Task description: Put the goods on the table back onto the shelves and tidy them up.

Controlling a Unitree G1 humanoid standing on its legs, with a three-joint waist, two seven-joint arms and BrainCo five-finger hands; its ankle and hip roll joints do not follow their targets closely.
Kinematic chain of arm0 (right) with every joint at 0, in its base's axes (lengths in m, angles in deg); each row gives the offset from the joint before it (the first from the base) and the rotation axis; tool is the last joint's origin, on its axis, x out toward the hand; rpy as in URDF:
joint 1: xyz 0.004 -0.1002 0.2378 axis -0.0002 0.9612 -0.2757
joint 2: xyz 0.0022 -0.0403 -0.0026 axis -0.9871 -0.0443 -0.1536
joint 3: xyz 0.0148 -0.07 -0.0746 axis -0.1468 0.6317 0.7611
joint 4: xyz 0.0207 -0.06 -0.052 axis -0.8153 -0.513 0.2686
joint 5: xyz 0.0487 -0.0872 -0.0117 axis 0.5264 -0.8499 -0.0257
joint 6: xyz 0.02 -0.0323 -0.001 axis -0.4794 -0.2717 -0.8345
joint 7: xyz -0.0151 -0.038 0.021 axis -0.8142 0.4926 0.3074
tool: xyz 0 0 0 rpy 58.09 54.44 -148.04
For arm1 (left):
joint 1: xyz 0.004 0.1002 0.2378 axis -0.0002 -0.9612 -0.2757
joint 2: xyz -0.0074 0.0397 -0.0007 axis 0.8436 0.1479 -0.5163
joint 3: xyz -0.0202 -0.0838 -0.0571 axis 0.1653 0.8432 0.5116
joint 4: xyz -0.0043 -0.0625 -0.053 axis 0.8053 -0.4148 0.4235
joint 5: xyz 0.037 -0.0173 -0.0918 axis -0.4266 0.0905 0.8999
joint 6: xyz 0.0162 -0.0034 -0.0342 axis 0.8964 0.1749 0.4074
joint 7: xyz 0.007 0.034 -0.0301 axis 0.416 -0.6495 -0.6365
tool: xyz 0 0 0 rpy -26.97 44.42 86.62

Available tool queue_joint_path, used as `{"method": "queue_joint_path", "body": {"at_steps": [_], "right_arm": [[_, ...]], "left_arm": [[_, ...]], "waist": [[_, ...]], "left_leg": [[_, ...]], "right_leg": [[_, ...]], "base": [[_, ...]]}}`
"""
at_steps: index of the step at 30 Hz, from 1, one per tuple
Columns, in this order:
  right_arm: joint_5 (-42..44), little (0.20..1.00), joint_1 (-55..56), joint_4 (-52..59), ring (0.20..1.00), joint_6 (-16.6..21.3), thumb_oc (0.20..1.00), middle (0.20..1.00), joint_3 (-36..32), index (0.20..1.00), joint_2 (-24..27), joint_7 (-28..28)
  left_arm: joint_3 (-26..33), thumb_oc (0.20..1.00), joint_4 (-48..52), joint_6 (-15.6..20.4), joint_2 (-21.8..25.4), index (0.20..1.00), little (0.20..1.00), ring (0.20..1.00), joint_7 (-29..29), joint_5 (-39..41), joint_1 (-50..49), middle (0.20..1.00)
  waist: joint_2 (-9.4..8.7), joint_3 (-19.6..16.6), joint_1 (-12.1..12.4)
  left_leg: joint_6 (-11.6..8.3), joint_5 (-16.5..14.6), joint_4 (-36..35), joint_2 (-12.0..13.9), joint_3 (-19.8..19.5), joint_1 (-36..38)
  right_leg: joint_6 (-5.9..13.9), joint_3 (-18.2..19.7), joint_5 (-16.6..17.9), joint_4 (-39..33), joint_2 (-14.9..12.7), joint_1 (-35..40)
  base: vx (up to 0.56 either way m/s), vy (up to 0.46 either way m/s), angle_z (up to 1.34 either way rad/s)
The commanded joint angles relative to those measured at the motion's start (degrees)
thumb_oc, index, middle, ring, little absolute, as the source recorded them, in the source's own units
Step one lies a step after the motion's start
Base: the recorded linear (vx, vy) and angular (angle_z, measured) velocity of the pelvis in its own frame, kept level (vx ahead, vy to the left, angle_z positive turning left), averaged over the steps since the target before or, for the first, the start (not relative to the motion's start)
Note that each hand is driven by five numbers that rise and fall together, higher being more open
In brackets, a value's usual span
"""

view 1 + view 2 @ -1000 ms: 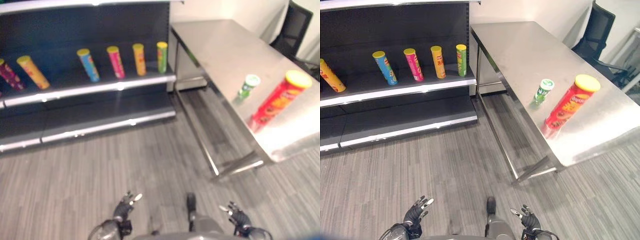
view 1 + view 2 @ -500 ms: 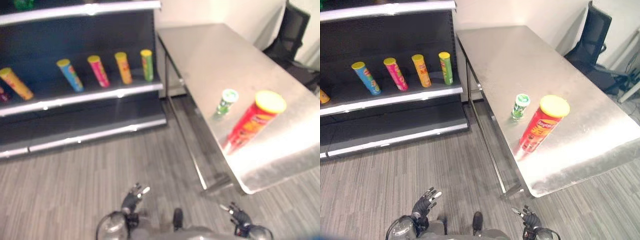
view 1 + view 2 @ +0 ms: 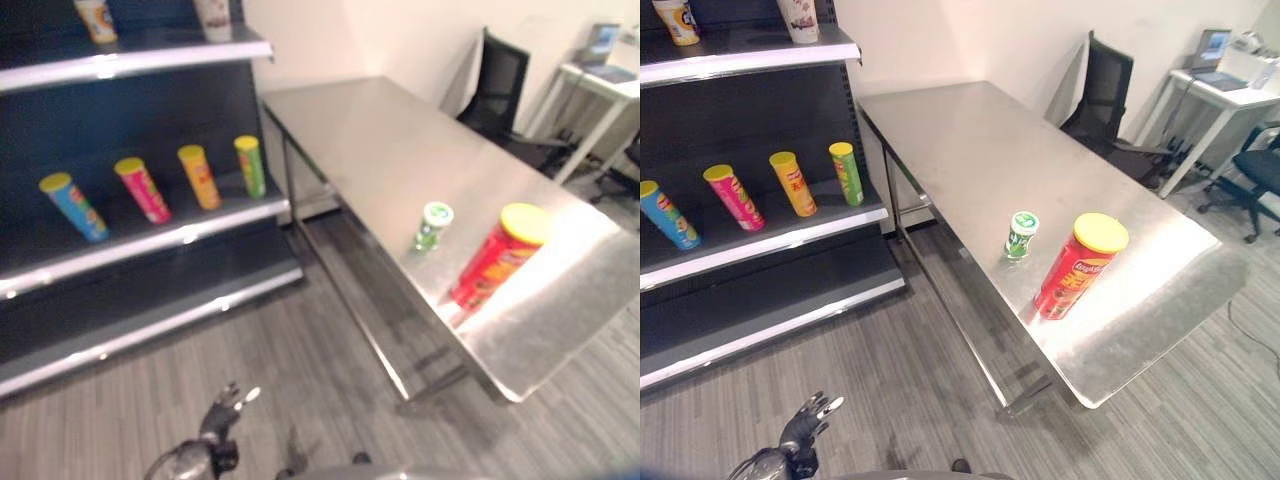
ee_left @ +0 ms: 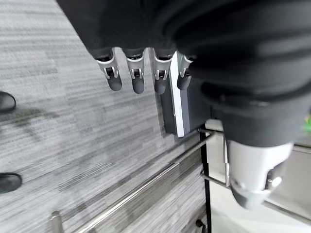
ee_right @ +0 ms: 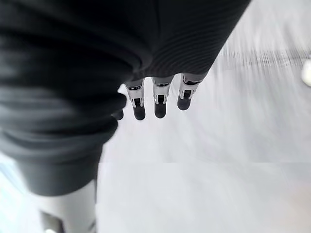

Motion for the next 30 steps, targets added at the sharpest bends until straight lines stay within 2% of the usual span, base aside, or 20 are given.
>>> {"method": "queue_joint_path", "body": {"at_steps": [1,2,3,4,5,6,8,9,10,11,12,14,17,22,24,30], "right_arm": [[1.0,1.0,-4.2,21.8,1.0,0.6,1.0,1.0,7.3,1.0,-6.3,-4.8],[2.6,1.0,-10.7,43.3,1.0,-1.1,1.0,1.0,9.7,1.0,-11.2,-6.0],[2.6,1.0,-17.5,74.0,1.0,-4.0,1.0,1.0,21.8,1.0,-14.3,-7.0],[4.2,1.0,-18.7,79.3,1.0,-3.6,1.0,1.0,24.4,1.0,-11.3,-6.5],[6.3,1.0,-18.7,77.2,1.0,-2.7,1.0,1.0,27.2,1.0,-7.4,-3.6],[7.3,1.0,-18.4,85.4,1.0,-1.8,1.0,1.0,32.2,1.0,-3.6,-2.9],[10.1,1.0,-18.0,98.5,1.0,-1.4,1.0,1.0,37.6,1.0,0.0,-3.4],[12.3,1.0,-18.0,98.7,1.0,-1.2,1.0,1.0,38.8,1.0,0.3,-2.6],[12.6,1.0,-16.9,99.1,1.0,-1.1,1.0,1.0,40.2,1.0,2.4,-1.8],[12.4,1.0,-13.9,100.5,1.0,-1.2,1.0,1.0,41.3,1.0,7.0,-0.5],[13.1,1.0,-13.2,101.5,1.0,-0.9,1.0,1.0,41.3,1.0,7.8,-0.6],[15.6,1.0,-14.3,101.8,1.0,0.4,1.0,1.0,42.1,1.0,7.0,-0.7],[14.7,1.0,-12.9,98.4,1.0,0.0,1.0,1.0,42.6,1.0,9.1,0.6],[14.4,1.0,-14.3,96.6,1.0,-0.2,1.0,1.0,43.5,1.0,9.8,0.5],[13.2,1.0,-16.6,92.6,1.0,-1.5,1.0,1.0,45.4,1.0,12.5,0.8],[14.2,1.0,-20.1,89.6,1.0,-1.3,1.0,1.0,48.9,1.0,12.5,2.1]], "left_arm": [[-1.7,1.0,0.0,1.8,-3.9,1.0,1.0,1.0,0.9,-2.0,3.0,1.0],[-1.3,1.0,-2.1,1.7,-3.8,1.0,1.0,1.0,0.2,-2.2,4.1,1.0],[-3.1,1.0,-4.1,1.6,-2.5,1.0,1.0,1.0,-0.6,-1.8,5.8,1.0],[-3.8,1.0,-4.4,1.6,-2.1,1.0,1.0,1.0,-0.7,-1.7,6.2,1.0],[-4.6,1.0,-3.6,1.5,-1.6,1.0,1.0,1.0,-0.7,-1.6,6.2,1.0],[-4.4,1.0,-2.7,1.4,-2.0,1.0,1.0,1.0,-0.4,-1.3,5.5,1.0],[-4.0,1.0,-1.2,1.5,-3.1,1.0,1.0,1.0,-0.8,-0.7,4.4,1.0],[-4.0,1.0,-0.9,1.5,-3.2,1.0,1.0,1.0,-1.1,-0.6,4.2,1.0],[-3.7,1.0,-0.9,1.5,-3.2,1.0,1.0,1.0,-1.2,-0.6,3.9,1.0],[-3.2,1.0,-1.0,1.7,-3.5,1.0,1.0,1.0,-1.5,-0.6,3.4,1.0],[-3.0,1.0,-1.3,1.8,-4.0,1.0,1.0,1.0,-1.6,-0.5,3.4,1.0],[-3.1,1.0,-1.4,2.2,-4.7,1.0,1.0,1.0,-1.8,-0.5,2.6,1.0],[-2.8,1.0,-1.9,2.2,-4.5,1.0,1.0,1.0,-2.2,-0.7,2.2,1.0],[-2.9,1.0,-2.1,2.3,-4.4,1.0,1.0,1.0,-2.3,-0.7,2.3,1.0],[-2.8,1.0,-1.9,2.4,-4.0,1.0,1.0,1.0,-2.5,-0.7,2.4,1.0],[-2.9,1.0,-2.5,2.2,-4.1,1.0,1.0,1.0,-2.7,-0.9,2.6,1.0]], "waist": [[2.37,-1.8,-0.8],[2.6,-1.2,-1.4],[2.78,0.3,-2.1],[2.56,0.6,-2.0],[2.29,0.9,-1.6],[2.09,1.4,-1.5],[2.08,2.0,-1.5],[1.88,2.1,-1.2],[1.67,2.2,-1.0],[1.31,2.4,-0.7],[1.38,2.6,-0.6],[1.26,2.7,-0.2],[0.97,2.9,0.5],[0.98,3.1,0.8],[0.89,3.3,1.5],[0.78,3.2,2.2]], "left_leg": [[-1.3,0.3,0.5,1.5,1.3,-0.9],[-1.38,0.3,0.5,1.5,1.7,-0.5],[-1.25,0.9,0.5,1.5,1.8,-0.2],[-1.22,1.3,0.5,1.5,1.8,-0.3],[-1.31,1.5,0.5,1.5,1.5,-0.3],[-1.36,1.4,0.5,1.5,1.3,-0.2],[-1.26,1.3,0.5,1.4,1.0,-0.1],[-1.23,1.3,0.5,1.5,0.9,-0.1],[-1.26,1.4,0.5,1.5,0.8,-0.1],[-1.33,1.3,0.5,1.5,0.8,0.0],[-1.28,1.1,0.5,1.5,0.7,0.1],[-1.15,1.0,0.5,1.6,0.4,-0.1],[-1.11,0.9,0.5,1.5,0.2,-0.1],[-1.04,0.8,0.5,1.5,0.2,-0.2],[-0.97,0.4,0.5,1.6,0.1,-0.1],[-0.97,0.5,0.5,1.6,-0.2,-0.2]], "right_leg": [[-0.16,-4.1,3.5,0.4,-3.5,-4.6],[0.05,-4.1,3.7,0.4,-3.6,-4.6],[0.21,-4.0,3.7,0.4,-3.6,-4.4],[0.15,-3.9,3.9,0.4,-3.7,-4.5],[0.05,-4.2,3.9,0.4,-3.7,-4.3],[0.12,-4.1,4.0,0.4,-3.7,-4.2],[0.36,-4.3,4.1,0.4,-3.9,-3.8],[0.32,-4.3,4.1,0.4,-3.9,-3.6],[0.36,-4.4,4.1,0.4,-3.9,-3.4],[0.42,-4.1,4.3,0.4,-3.8,-3.2],[0.45,-4.1,4.3,0.4,-3.8,-3.1],[0.54,-4.1,4.2,0.4,-3.8,-2.9],[0.67,-4.1,4.3,0.4,-3.6,-2.9],[0.69,-4.0,4.2,0.4,-3.6,-2.9],[0.86,-4.0,4.0,0.4,-3.5,-2.7],[0.91,-4.1,4.0,0.4,-3.3,-2.7]], "base": [[0.05,0.087,-0.33],[0.01,0.083,-0.34],[0.01,0.083,-0.69],[-0.01,0.035,-0.24],[-0.01,-0.011,0.1],[0.0,-0.007,0.67],[0.01,0.001,0.4],[0.0,0.0,0.0],[0.0,-0.015,-0.07],[0.0,-0.005,0.08],[-0.01,-0.01,0.08],[0.0,-0.005,0.02],[0.0,-0.009,-0.03],[0.0,0.0,0.0],[0.0,0.0,0.0],[0.0,-0.004,0.01]]}}
